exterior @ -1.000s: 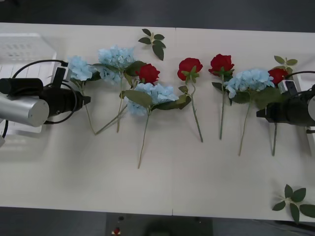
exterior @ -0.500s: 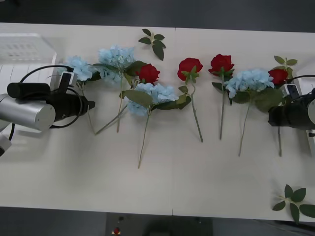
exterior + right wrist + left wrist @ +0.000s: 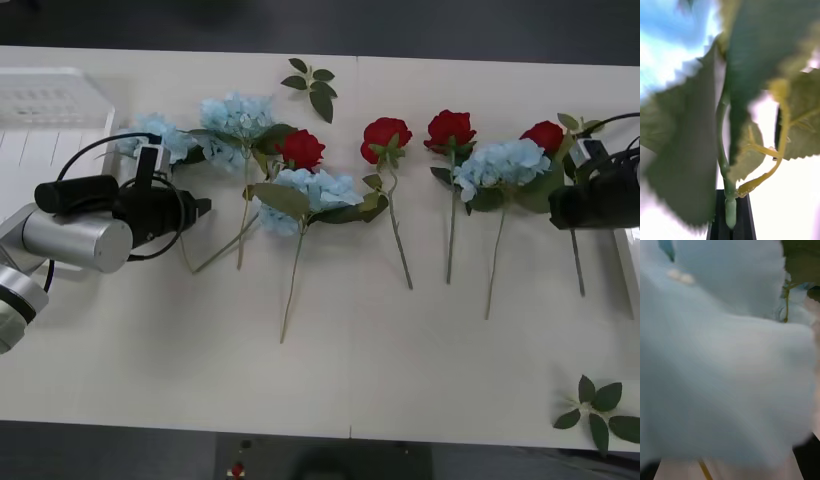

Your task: Put the red flowers into the right box and the blue flowers into the left box

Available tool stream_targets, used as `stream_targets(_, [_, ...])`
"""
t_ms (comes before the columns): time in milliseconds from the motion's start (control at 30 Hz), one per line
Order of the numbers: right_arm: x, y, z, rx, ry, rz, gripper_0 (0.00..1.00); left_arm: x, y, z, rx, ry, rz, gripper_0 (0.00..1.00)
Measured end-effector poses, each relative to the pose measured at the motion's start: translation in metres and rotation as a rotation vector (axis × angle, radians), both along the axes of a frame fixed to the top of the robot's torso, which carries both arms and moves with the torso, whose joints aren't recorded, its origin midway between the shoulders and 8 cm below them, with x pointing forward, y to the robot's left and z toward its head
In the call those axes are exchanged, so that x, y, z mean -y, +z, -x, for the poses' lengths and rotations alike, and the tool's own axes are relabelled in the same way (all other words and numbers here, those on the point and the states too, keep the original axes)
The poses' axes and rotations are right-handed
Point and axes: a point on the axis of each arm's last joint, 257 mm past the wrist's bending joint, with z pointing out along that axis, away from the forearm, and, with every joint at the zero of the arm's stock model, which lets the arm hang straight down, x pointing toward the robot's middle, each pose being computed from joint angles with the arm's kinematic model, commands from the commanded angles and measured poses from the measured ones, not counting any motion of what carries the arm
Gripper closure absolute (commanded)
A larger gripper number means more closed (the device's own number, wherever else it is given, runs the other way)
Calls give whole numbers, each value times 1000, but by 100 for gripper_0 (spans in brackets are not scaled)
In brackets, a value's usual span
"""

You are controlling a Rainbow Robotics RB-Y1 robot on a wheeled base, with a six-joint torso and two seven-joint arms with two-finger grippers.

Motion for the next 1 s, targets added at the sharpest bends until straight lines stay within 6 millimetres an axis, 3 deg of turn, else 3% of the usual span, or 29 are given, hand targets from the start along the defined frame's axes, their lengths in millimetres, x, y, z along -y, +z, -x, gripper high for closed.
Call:
stream_targets(167, [1, 53, 2, -10, -7, -62, 100, -7, -1, -2, 9, 9, -17, 0])
stream_targets(200, [2, 63, 1, -2, -10, -79, 100, -8, 0, -4, 17, 13, -15, 5])
stream_targets(233, [4, 72, 2, 4, -14, -90, 100, -11, 1, -6, 30, 19, -12, 27])
stream_targets(267, [7, 80, 4, 3, -17, -97, 100, -15, 1, -8, 42, 27, -11, 75])
stream_targets(300, [9, 86, 6, 1, -19, -103, 100, -18, 1, -9, 52, 33, -10, 90])
stream_targets(333, [11, 91, 8, 0, -21, -109, 100, -20, 1, -10, 58, 37, -9, 97])
stream_targets(633, [29, 130, 23, -6, -61, -184, 100, -21, -1, -10, 58, 38, -14, 100])
stream_targets(833, [69, 149, 34, -1, -114, -128, 100, -22, -2, -9, 59, 34, -27, 100])
stream_targets(1000, [114, 151, 42, 0, -168, -75, 100, -22, -2, -9, 59, 34, -30, 100])
